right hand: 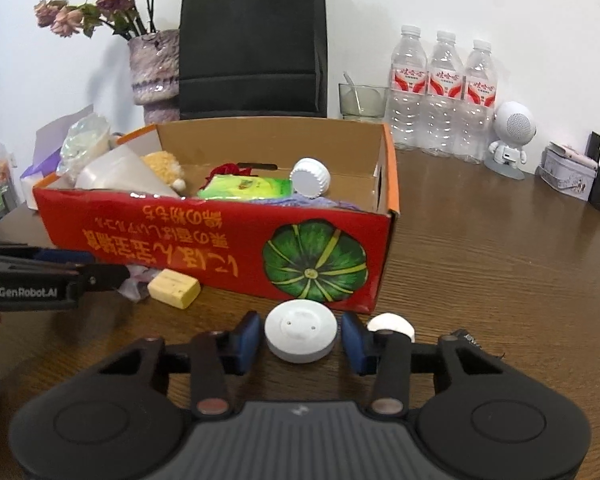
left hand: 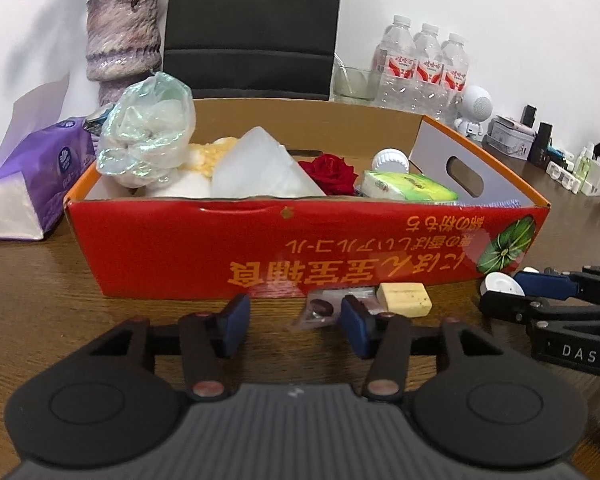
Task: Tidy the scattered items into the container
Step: 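Grasp the white round cap with the right tool while the left tool grasps a small packet, then drop the white cap with the right tool while the left tool drops the packet into box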
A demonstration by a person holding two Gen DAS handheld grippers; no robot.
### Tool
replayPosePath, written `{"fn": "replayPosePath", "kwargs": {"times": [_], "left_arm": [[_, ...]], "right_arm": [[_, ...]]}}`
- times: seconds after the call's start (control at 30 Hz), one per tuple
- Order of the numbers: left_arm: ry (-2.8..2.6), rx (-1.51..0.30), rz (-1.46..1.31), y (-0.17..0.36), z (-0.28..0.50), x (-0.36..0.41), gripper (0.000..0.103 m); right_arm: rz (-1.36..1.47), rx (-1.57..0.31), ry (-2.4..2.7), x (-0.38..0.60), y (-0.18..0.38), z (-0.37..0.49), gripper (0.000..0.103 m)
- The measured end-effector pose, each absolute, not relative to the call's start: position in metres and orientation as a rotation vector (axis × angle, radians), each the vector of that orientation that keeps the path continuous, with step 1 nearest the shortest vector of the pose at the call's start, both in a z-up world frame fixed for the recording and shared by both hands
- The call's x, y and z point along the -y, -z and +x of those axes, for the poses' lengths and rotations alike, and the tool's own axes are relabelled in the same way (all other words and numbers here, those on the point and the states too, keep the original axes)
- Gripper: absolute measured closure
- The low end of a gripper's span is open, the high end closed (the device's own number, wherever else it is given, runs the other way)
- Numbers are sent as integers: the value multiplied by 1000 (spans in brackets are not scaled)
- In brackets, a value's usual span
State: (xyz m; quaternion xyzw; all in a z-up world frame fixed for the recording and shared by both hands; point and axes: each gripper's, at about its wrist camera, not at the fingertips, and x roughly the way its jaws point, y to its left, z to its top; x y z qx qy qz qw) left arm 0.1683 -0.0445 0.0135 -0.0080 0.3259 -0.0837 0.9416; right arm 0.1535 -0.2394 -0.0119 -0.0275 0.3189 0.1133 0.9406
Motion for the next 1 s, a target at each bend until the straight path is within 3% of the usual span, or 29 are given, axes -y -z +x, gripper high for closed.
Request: {"fn": "replayPosePath", "kwargs": {"times": [0.2,0.27,0.37,1.0], "left_arm": [[162,-654,55,-12,166,54,56],[184,-653,60,-13,164,55,75],[216,-655,80,-14,160,59,80],[257,-515,32,-40,130,54,81]], "right_arm": [[-53,-652,-229,239,11,153,59],[-58,-651,-228,238,11,153,60],[-61,-650,-230,238,11,152,61],[-82,-589,-266,236,0,129,65]]}}
